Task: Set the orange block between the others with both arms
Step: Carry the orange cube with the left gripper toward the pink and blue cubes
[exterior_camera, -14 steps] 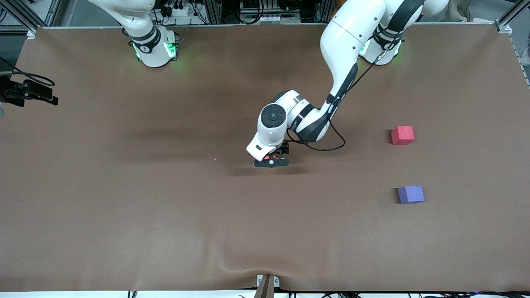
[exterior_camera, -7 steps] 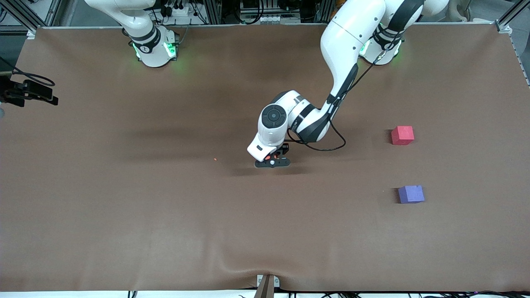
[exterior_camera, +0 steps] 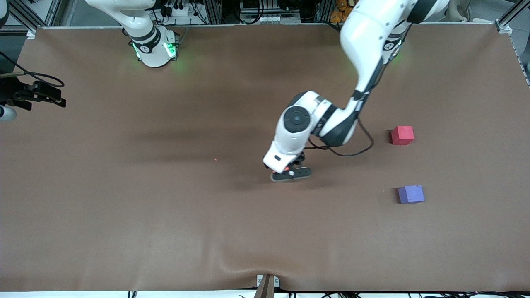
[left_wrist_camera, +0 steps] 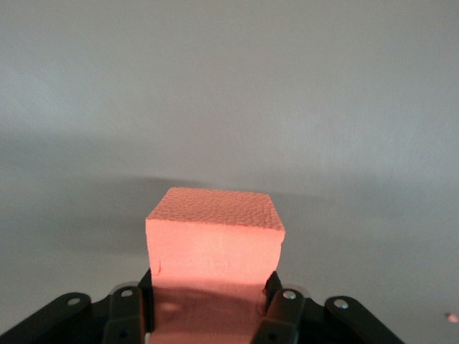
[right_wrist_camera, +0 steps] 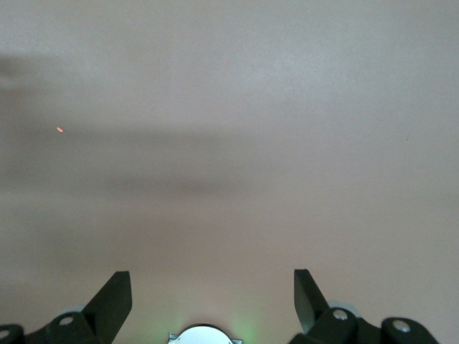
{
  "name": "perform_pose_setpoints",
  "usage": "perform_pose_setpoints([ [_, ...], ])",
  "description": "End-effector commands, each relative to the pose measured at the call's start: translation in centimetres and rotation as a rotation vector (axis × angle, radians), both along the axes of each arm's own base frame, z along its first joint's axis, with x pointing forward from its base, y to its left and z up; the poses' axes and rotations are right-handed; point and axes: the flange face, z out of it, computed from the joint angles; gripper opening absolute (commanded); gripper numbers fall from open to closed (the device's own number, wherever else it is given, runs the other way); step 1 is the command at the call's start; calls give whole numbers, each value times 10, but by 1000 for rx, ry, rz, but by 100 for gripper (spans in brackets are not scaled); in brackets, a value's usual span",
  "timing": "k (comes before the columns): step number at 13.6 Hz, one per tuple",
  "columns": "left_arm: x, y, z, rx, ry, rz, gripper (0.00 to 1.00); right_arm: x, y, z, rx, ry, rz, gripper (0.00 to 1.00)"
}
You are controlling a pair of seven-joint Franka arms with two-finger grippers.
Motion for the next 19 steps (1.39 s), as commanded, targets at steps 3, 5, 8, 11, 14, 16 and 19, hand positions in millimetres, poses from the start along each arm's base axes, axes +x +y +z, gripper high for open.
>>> perform_pose_setpoints([
  [3,21,49,57,11,-19,45,0,1,-1,3,-12,-3,4,100],
  [5,31,72,76,13,-23,53,0,1,0,2,-12,0,5,100],
  [8,42,104,95,30,-14,36,0,2,7,1,-12,1,17,100],
  [11,49,132,108,45,1,33,0,2,7,1,-15,0,18,100],
  [14,59,175,121,59,30,-28,0,2,3,2,-14,0,10,100],
  [16,64,206,127,74,56,-74,0,2,3,2,-14,-1,11,100],
  [19,69,261,127,91,89,-169,0,2,3,2,-14,-1,10,100],
])
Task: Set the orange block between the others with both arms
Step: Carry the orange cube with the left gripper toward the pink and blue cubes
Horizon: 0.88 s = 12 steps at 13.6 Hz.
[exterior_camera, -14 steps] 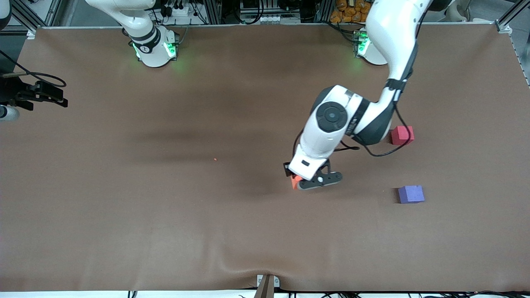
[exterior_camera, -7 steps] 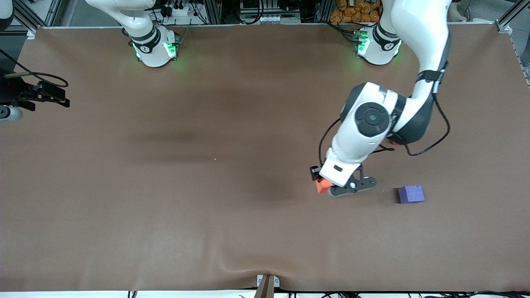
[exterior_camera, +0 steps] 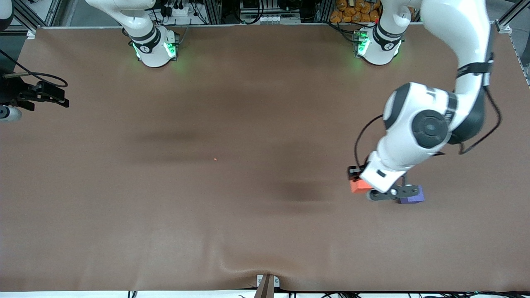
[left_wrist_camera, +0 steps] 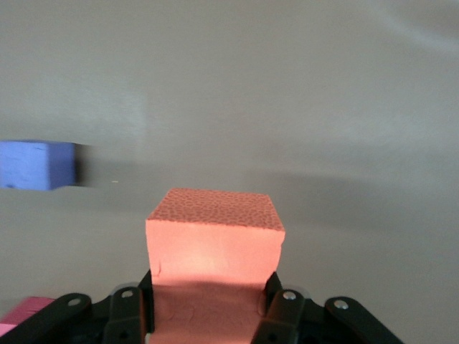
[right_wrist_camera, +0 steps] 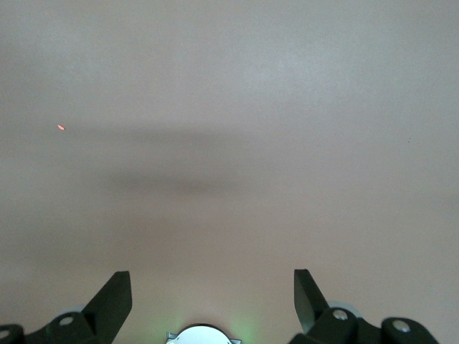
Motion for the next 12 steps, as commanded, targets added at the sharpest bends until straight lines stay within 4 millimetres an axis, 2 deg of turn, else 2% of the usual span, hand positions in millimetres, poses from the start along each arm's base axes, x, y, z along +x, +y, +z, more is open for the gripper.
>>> perform_pose_setpoints([
  [1,-3,45,0,10,28,-94,0,1,-2,3,-11,-3,0,100],
  [4,2,82,-11,12,49,-129,0,1,-1,2,-11,-2,1,100],
  [6,6,118,-19,9,60,-181,0,1,-1,2,-10,-2,1,100],
  [9,6,157,-33,3,71,-225,0,1,0,2,-10,-2,3,100],
  [12,0,174,-65,3,61,-236,0,1,1,2,-11,-2,5,100],
])
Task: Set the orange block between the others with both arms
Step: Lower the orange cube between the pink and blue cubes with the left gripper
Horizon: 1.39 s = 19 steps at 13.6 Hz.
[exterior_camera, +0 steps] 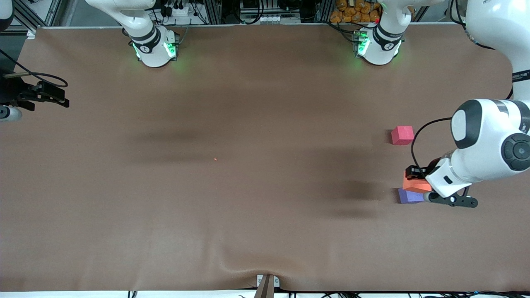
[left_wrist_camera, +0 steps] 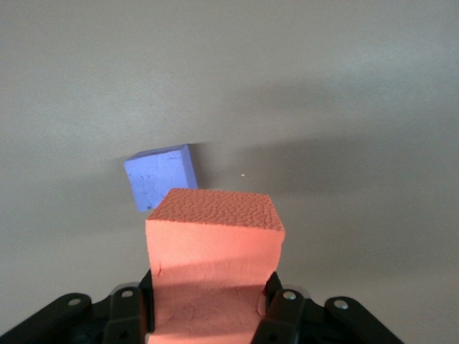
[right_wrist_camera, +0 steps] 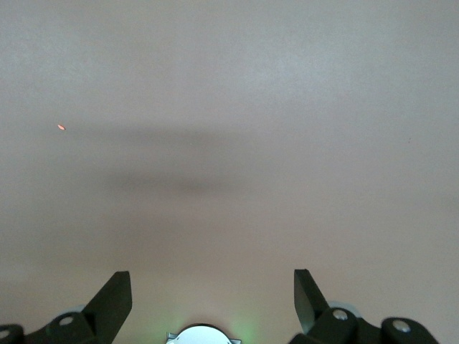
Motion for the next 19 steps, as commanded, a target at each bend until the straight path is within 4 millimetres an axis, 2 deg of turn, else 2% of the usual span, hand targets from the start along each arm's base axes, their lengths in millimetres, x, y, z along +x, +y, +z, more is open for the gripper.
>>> perform_pose_setpoints([
  [1,-15,7,-26,0,-23,-25,0,1,0,2,-11,-2,4,100],
  [2,-18,13,-36,-2,-30,-26,0,1,0,2,-11,-2,4,100],
  [5,-35,13,-68,-2,-25,-27,0,2,0,2,-11,-2,5,100],
  [8,-60,29,-74,3,-30,6,0,2,1,2,-11,-3,7,100],
  [12,-89,49,-92,7,-17,44,0,2,1,2,-10,-4,7,100],
  [14,-105,50,-103,9,-40,48,0,2,2,2,-10,-3,7,100],
  [16,-113,58,-116,11,-63,61,0,2,2,2,-11,-3,8,100],
  [19,-117,58,-134,9,-78,66,0,2,1,2,-11,-3,7,100],
])
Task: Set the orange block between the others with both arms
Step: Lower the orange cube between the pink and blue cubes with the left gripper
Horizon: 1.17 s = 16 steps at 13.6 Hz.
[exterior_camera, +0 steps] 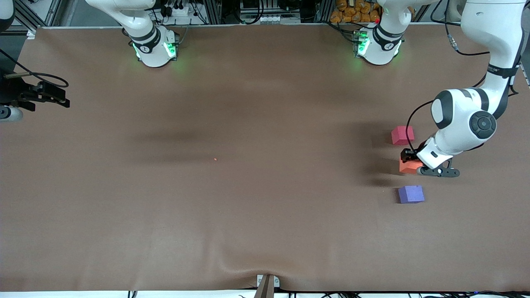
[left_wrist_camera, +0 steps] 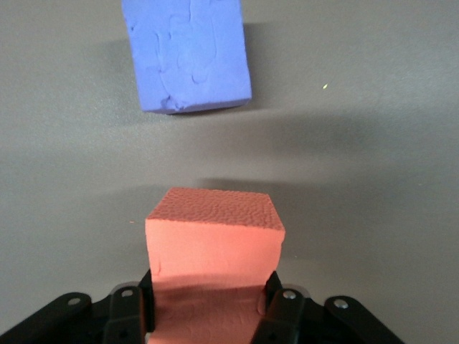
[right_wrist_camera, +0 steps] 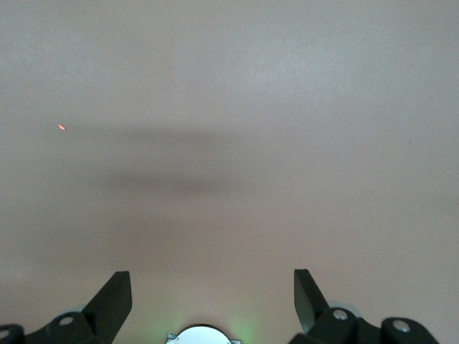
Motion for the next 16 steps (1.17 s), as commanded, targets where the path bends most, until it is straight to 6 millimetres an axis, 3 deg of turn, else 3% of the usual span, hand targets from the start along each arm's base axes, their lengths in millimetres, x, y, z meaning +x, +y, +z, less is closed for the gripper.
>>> perform_pose_setpoints([
  [1,-9,2,-8,5,-15,10,0,1,0,2,-9,-3,4,100],
  [6,-12,2,-30,5,-24,59,0,1,1,2,-11,-3,5,100],
  [13,-11,4,-41,5,-11,83,0,1,1,2,-11,-3,7,100],
  [16,-9,15,-45,5,-17,101,0,2,2,1,-11,-1,7,100],
])
